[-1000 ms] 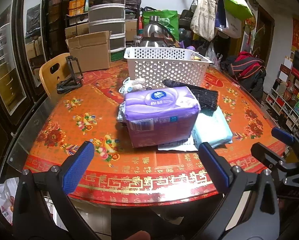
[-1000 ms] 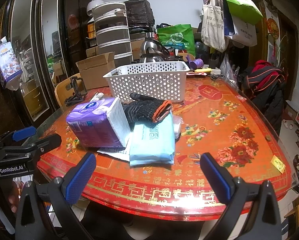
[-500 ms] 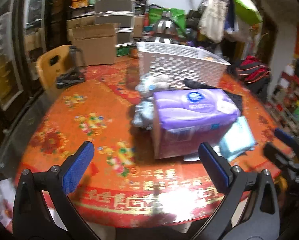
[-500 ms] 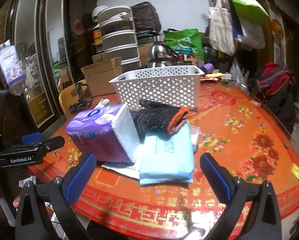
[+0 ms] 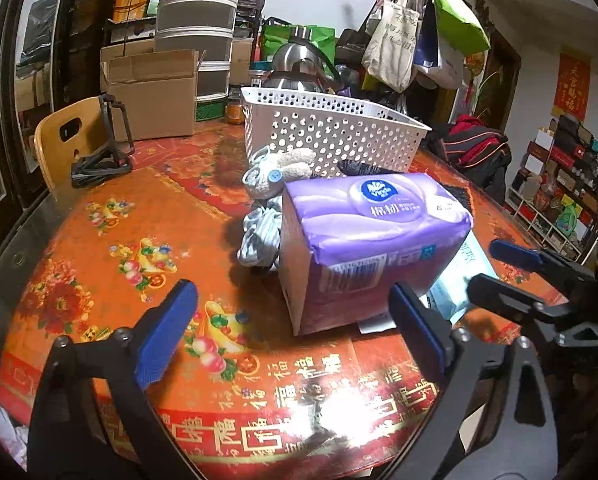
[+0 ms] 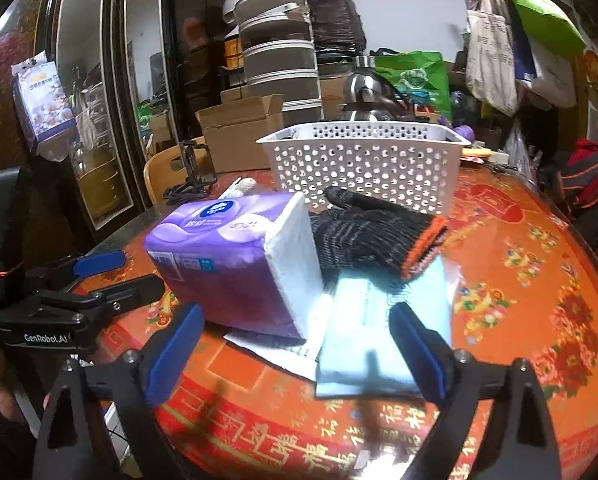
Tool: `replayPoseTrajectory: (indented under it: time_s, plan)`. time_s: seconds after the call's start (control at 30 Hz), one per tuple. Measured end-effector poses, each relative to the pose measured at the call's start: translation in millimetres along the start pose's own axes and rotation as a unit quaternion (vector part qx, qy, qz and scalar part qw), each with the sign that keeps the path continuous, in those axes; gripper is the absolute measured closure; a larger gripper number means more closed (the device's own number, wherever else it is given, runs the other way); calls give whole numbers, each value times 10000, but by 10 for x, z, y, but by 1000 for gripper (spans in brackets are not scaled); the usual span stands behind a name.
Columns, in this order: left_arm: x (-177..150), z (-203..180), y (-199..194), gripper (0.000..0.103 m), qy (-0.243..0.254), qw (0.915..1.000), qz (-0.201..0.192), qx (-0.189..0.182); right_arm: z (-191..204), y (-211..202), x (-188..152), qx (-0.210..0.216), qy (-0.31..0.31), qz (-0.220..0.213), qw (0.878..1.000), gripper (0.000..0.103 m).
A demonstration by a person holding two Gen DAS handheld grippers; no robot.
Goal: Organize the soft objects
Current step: 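Reach the right tool to the purple tissue pack and grasp it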
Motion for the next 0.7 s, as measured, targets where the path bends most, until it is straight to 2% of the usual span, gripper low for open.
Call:
replayPoseTrajectory:
  time_s: [0.23,0.3,0.47,0.53,0.6,0.7]
  plan:
    - [-15,-34,77,33,221,9996,-37,-186,20,192,49,183,-119,104,9997,28]
    - [-21,-54,105,38,258,9992,-35,-307,15,250,60,222,-175,138,9995,35]
    - [-29,-124,180,47,376,9979,-56,-528,25,340,82,371,-302,204,9986,41]
    - [-26,-148,230,56,363,9968,16,-706,73,375,92,456,-443,229,9977,45]
    - [-16,-147,251,57,349,9971,25,-674,123,410,105,543,-588,263,9964,56]
    - [-3,-146,257,60,277,9970,41,-728,149,426,109,526,-702,266,9958,56]
Point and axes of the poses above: each gripper's, at about its wrist camera, not at the fingertips, and y roughly the way its jaws point, z to its left, x to its top, the point moved 2 cm from there along y, roughly the way its jaws point, and after that the axes turned 1 degree about x, right-handed, at the moved point
